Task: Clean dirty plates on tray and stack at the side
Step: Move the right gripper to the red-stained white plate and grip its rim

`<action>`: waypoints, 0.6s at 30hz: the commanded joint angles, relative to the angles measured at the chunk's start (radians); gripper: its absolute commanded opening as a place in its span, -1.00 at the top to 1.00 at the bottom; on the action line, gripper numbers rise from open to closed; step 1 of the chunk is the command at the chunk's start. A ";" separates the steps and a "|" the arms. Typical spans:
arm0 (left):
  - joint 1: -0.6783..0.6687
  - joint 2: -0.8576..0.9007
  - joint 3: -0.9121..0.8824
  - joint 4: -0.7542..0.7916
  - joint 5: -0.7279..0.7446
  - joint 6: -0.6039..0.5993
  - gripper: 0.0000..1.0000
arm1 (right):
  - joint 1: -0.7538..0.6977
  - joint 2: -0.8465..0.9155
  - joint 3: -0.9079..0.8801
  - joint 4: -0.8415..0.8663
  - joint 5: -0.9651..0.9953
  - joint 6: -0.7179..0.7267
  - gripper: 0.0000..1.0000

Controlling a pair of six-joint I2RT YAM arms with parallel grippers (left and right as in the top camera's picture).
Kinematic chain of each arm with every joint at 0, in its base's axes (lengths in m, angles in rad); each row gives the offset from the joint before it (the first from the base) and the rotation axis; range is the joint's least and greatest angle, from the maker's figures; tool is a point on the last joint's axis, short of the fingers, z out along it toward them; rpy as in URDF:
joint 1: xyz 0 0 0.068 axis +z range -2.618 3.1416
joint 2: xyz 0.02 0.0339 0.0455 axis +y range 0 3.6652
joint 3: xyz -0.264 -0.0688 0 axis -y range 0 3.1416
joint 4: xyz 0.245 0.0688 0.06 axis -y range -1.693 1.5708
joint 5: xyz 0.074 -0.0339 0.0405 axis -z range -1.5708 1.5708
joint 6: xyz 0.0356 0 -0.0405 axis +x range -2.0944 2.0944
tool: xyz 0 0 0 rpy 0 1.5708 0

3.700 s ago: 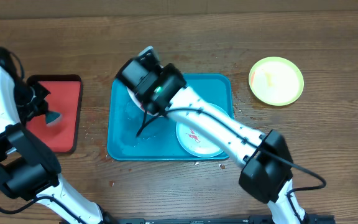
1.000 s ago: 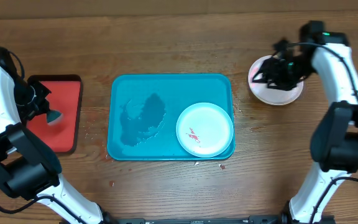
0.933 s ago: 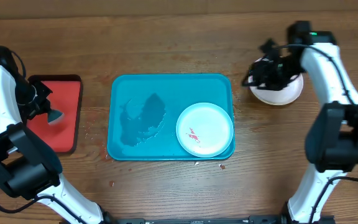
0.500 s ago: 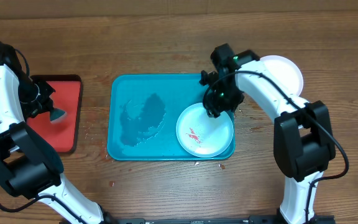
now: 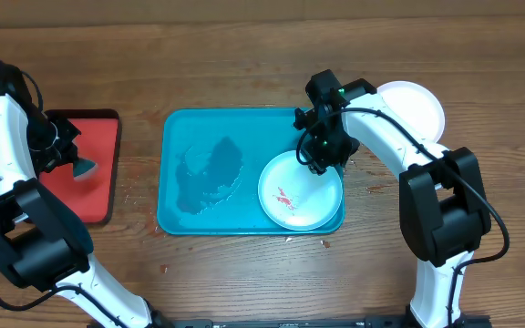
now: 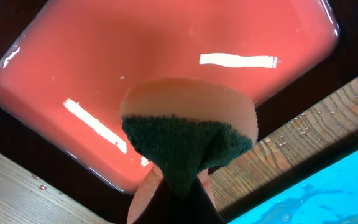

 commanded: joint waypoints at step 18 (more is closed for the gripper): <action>-0.005 0.009 0.021 0.000 0.012 0.021 0.92 | -0.001 0.068 -0.006 0.012 -0.002 0.013 0.22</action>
